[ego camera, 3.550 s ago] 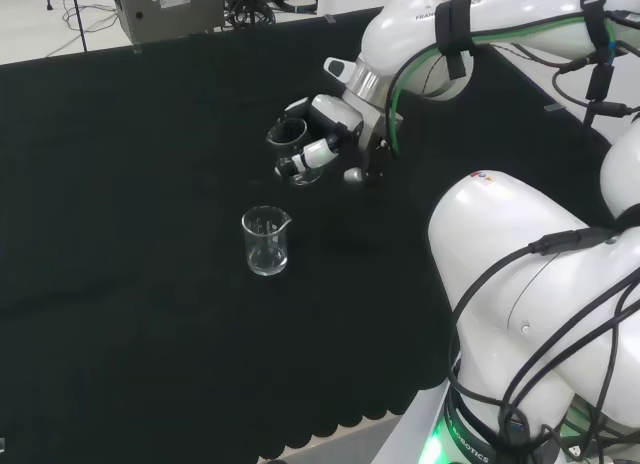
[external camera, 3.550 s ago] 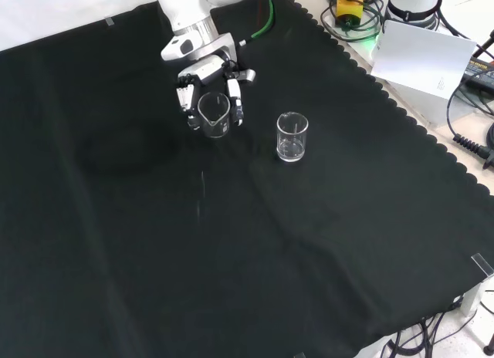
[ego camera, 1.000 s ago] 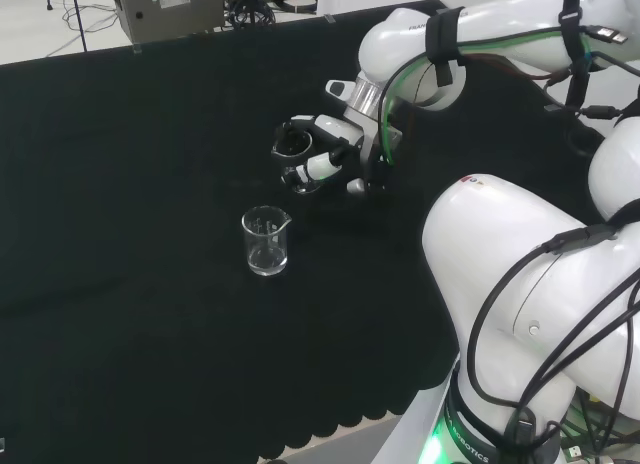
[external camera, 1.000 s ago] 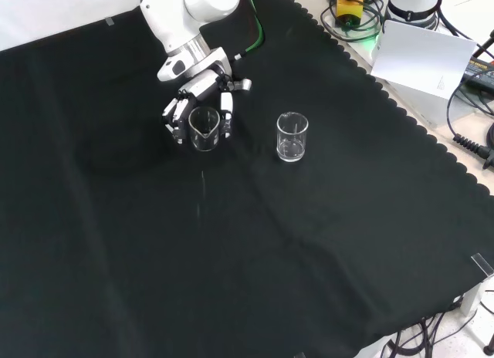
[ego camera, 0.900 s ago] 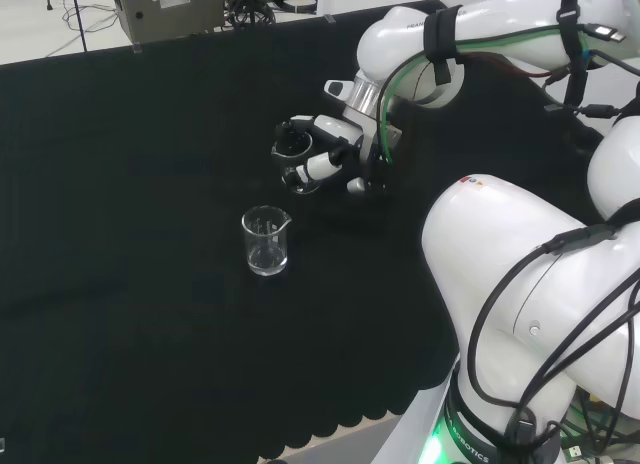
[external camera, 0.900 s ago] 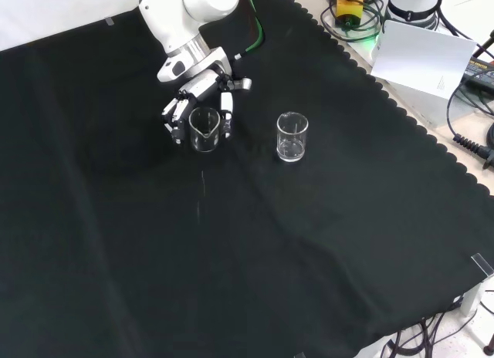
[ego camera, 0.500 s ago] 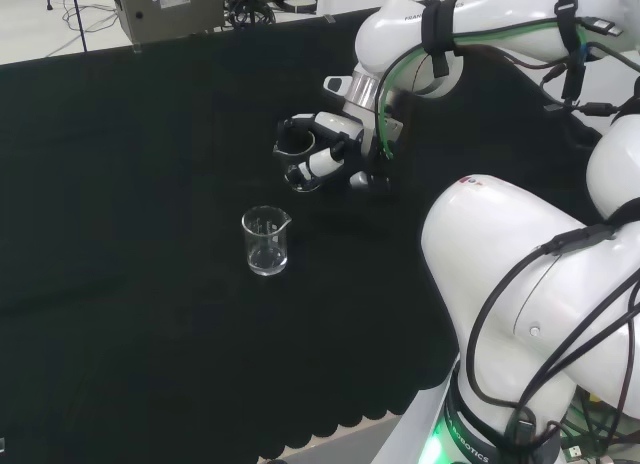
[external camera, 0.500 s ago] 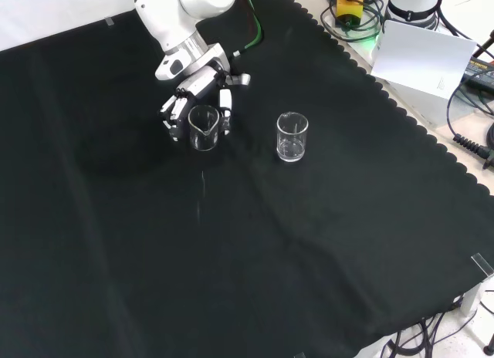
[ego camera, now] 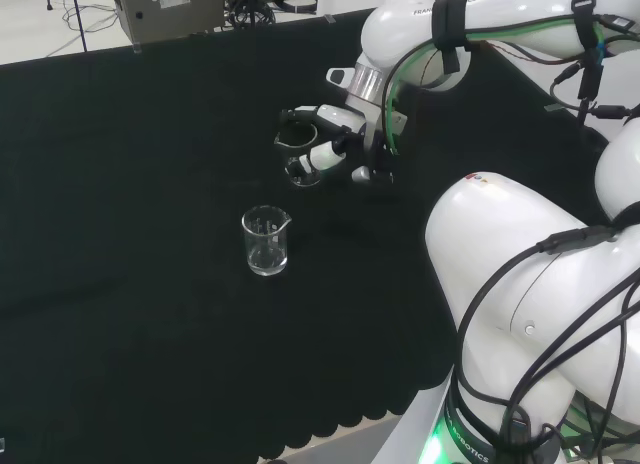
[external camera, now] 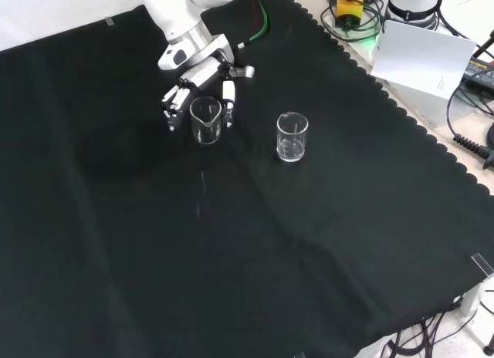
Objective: Place the beaker back on the table.
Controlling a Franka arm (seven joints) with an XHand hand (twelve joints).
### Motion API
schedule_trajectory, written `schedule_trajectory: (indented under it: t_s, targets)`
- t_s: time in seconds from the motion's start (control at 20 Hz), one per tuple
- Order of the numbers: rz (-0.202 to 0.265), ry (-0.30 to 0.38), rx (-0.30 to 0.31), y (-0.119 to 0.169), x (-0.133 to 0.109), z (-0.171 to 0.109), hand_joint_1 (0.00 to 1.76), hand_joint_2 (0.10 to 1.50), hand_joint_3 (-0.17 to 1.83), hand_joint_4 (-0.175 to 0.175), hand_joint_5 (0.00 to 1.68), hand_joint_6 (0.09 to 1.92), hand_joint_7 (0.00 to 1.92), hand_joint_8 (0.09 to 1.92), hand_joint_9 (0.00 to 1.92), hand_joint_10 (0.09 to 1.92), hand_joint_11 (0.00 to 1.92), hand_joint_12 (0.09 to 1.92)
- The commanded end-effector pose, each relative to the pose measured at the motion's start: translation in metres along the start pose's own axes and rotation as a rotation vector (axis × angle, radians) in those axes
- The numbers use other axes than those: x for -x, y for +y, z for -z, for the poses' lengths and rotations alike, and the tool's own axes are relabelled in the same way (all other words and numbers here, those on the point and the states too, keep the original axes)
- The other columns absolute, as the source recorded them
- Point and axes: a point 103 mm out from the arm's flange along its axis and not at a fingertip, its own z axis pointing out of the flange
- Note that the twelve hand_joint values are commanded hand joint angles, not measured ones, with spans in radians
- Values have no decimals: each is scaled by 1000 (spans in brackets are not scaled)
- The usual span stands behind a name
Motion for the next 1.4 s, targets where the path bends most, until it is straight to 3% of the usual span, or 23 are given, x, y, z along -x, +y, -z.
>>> schedule_trajectory:
  t_s: [0.05,0.5,0.7,0.8,0.85,1.4]
  targets:
    - [-29,-11,-36,-5,0,-8,797,994,-175,-40,313,115,52,611,485,87,0,1326]
    - [-46,0,-35,2,6,-21,791,991,-175,-39,307,96,25,603,446,87,0,1317]
    - [-59,24,-61,5,7,-22,790,991,-175,-39,306,91,20,602,439,87,0,1313]
    - [-59,26,-75,6,7,-22,733,969,-175,-15,160,87,6,211,271,87,0,1275]
    - [-58,22,-77,6,6,-22,713,959,-175,-7,113,87,3,107,218,87,0,1263]
    - [-27,-51,-15,-10,-20,11,656,915,-175,7,38,87,0,87,142,87,0,1186]
